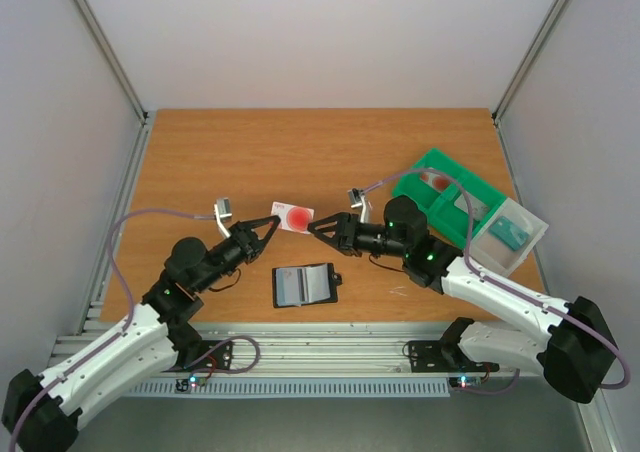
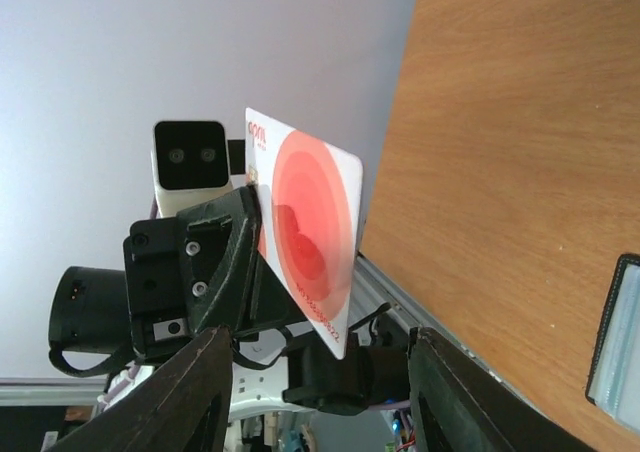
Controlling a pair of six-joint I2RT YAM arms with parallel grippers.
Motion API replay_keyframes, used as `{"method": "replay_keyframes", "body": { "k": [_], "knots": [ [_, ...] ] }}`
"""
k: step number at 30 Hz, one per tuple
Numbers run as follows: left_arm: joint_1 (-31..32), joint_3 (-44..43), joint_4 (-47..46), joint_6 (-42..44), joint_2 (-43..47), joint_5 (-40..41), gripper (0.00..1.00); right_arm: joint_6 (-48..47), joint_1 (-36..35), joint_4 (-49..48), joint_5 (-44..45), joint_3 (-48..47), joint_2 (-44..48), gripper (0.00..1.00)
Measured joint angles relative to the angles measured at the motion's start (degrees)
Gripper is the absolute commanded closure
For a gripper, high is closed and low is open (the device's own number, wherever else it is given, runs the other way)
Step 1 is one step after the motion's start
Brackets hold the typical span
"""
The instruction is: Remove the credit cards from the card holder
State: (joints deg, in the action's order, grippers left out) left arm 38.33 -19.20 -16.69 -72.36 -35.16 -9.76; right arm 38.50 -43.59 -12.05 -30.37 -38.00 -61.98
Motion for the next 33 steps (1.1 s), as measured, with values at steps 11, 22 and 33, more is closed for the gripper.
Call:
{"method": "replay_keyframes", "body": {
  "k": [11,22,33],
  "knots": [
    [0.0,1.4,-7.9,-4.9,-3.5,-0.1,0.99,1.3,-2.8,-2.6,2.4,-0.3,-0.8,0.76],
    [0.0,2.4,-10.3,-6.9,-3.4,-0.4,0.99,1.4,-3.3,-3.0,5.4,-0.3,-0.9,0.77],
    [0.0,2.5,-10.4,-8.0,-2.7,-1.5,0.99,1.5,-3.4,-3.2,6.6,-0.3,0.0,0.99]
  ]
}}
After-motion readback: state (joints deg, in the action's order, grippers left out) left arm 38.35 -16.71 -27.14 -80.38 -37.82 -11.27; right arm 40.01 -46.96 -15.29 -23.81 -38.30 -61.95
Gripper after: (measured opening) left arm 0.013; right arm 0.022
